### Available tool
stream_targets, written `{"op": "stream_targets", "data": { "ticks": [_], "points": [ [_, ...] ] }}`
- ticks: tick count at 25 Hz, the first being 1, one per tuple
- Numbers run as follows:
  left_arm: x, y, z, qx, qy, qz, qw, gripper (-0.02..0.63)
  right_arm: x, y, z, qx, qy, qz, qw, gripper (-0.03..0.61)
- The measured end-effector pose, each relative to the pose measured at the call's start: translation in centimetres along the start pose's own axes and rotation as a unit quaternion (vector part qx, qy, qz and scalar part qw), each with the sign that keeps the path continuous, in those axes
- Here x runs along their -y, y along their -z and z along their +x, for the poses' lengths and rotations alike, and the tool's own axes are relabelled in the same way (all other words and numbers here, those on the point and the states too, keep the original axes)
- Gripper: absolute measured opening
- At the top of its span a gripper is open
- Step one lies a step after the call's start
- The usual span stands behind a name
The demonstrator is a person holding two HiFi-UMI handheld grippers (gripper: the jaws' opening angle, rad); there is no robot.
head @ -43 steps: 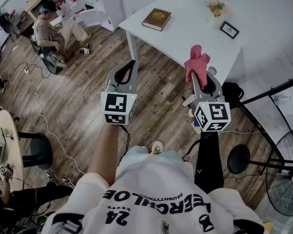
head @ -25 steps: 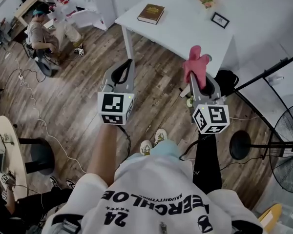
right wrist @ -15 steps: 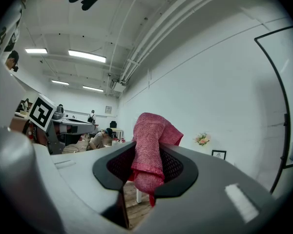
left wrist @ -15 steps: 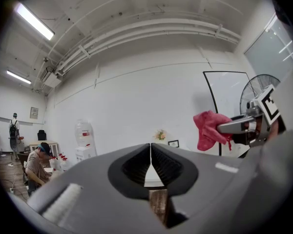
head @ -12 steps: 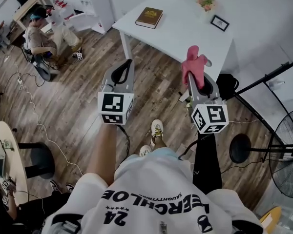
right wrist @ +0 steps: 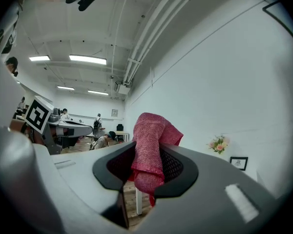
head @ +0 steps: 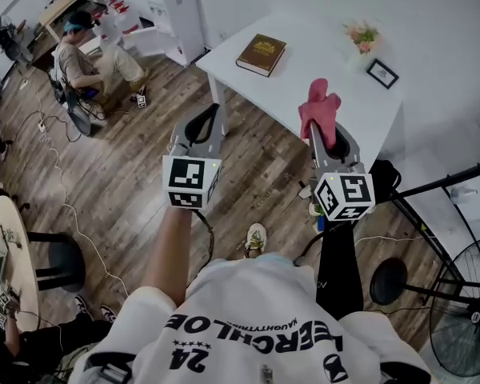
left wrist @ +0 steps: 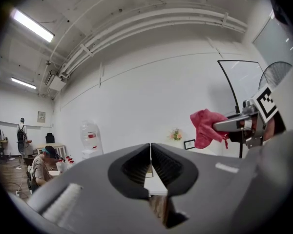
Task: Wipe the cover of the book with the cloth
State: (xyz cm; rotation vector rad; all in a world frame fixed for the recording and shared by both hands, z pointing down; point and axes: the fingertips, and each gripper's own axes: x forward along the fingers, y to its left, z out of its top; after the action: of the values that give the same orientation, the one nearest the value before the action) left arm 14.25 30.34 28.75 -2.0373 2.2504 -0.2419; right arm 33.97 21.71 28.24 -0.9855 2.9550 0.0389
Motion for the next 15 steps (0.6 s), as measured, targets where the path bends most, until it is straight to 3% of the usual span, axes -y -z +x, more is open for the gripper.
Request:
{"op": "stream_targets", "data": {
  "ticks": [15],
  "points": [
    [-2.1,0.1,11.6,-0.007,-0.013,0.004,0.9999,0.061,6.8,1.2,10.7,-0.004,-0.028,0.007,1.000,0.101]
  ]
}}
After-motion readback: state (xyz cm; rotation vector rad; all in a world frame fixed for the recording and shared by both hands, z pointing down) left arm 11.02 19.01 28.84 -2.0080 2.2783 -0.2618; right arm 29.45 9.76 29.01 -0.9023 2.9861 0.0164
